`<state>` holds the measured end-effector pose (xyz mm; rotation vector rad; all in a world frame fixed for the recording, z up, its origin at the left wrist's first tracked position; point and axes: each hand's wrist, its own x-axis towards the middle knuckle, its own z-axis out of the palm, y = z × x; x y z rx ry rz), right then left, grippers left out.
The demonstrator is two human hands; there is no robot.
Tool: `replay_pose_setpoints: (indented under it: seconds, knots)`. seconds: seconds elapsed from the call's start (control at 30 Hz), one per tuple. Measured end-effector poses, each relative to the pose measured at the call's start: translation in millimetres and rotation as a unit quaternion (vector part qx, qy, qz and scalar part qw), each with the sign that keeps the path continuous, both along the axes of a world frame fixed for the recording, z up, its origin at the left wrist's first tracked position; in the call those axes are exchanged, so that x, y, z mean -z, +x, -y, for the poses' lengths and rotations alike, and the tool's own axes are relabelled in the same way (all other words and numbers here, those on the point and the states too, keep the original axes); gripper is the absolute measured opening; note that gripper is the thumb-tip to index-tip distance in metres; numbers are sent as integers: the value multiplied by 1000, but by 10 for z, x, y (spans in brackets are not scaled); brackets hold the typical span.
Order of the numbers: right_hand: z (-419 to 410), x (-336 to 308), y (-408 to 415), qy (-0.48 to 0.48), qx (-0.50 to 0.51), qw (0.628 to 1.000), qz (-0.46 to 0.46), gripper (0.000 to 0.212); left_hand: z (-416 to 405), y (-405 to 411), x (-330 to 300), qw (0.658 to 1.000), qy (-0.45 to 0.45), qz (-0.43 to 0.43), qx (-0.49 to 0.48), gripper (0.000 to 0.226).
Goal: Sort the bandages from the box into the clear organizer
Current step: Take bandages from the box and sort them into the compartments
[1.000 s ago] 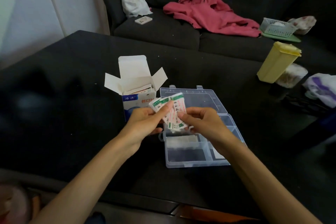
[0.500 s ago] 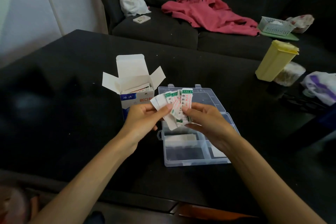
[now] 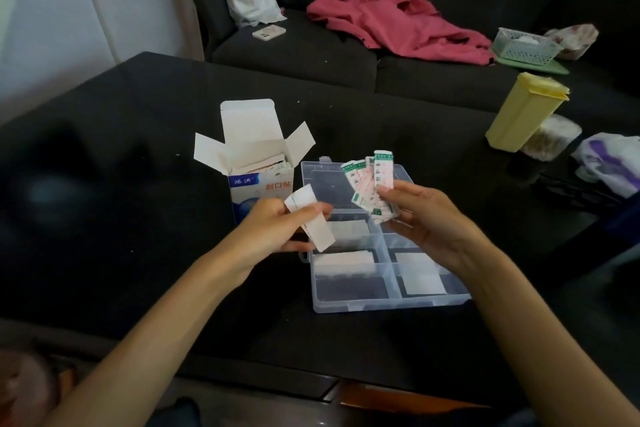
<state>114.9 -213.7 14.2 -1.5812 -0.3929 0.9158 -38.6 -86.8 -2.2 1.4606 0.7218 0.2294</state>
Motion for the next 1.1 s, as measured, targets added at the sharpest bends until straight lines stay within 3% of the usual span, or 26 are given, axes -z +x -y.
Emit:
replay_pose_setpoints:
  seconds: [0.2,0.3,0.4,0.6,0.8,0.97,1.1]
  knots:
    - [93,21,95,-11,27,1000,4,14,44,23,98,991,128,-15,31,19]
    - [83,40,87,-13,24,999,24,17,133,71,228,961,274,6,-22,10]
    - [62,48,75,-9,24,999,42,22,229,127,298,933,350,38,-72,16]
    - [40,58,71,-5,39,998,55,25,313,287,389,930,358,15,-83,19]
    - [46,55,68,-1,42,997,57,25,313,283,355,924,380,-50,-7,26]
    - [53,40,58,-2,35,997,68,23,194,155,205,836,529,-131,67,22]
    - [59,41,63,-3,34,997,71,23,74,84,170,798,570,-140,138,23]
